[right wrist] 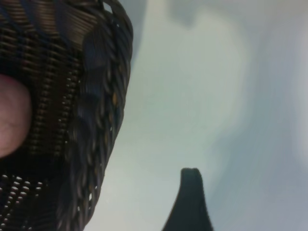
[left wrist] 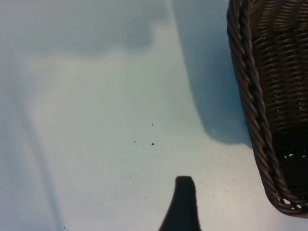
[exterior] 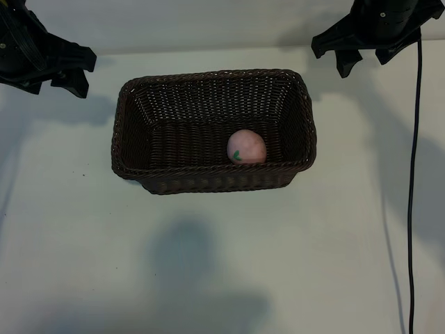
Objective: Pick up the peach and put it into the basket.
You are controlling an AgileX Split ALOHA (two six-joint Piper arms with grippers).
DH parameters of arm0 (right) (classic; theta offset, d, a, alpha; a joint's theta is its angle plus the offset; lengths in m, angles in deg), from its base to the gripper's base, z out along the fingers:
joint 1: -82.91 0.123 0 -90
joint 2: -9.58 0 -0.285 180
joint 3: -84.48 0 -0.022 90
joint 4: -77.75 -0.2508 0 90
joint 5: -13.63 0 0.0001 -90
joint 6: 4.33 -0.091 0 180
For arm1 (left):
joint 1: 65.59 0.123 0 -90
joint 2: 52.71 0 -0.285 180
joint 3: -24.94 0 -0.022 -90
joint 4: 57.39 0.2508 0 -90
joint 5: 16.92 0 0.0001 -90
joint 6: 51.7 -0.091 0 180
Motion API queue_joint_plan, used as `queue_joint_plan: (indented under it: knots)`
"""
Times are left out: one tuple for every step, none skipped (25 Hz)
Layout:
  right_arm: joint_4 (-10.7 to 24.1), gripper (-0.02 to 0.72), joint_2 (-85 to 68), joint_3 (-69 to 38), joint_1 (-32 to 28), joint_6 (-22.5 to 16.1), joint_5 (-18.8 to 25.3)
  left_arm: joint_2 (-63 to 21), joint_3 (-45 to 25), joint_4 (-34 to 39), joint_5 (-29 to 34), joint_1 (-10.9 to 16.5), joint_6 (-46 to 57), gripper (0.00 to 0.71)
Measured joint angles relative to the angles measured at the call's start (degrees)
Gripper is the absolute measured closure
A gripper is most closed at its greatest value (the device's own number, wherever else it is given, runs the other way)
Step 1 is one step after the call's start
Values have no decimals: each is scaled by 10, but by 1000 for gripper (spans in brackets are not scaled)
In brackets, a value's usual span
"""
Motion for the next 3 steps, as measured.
queue_joint_plan:
  knots:
    - [0, 137, 0, 0, 0, 0, 0, 0, 0, 0, 0, 0, 0, 111]
    - [0, 137, 0, 0, 0, 1, 0, 0, 0, 0, 0, 0, 0, 111]
    - [0, 137, 0, 0, 0, 1, 0, 0, 0, 0, 0, 0, 0, 111]
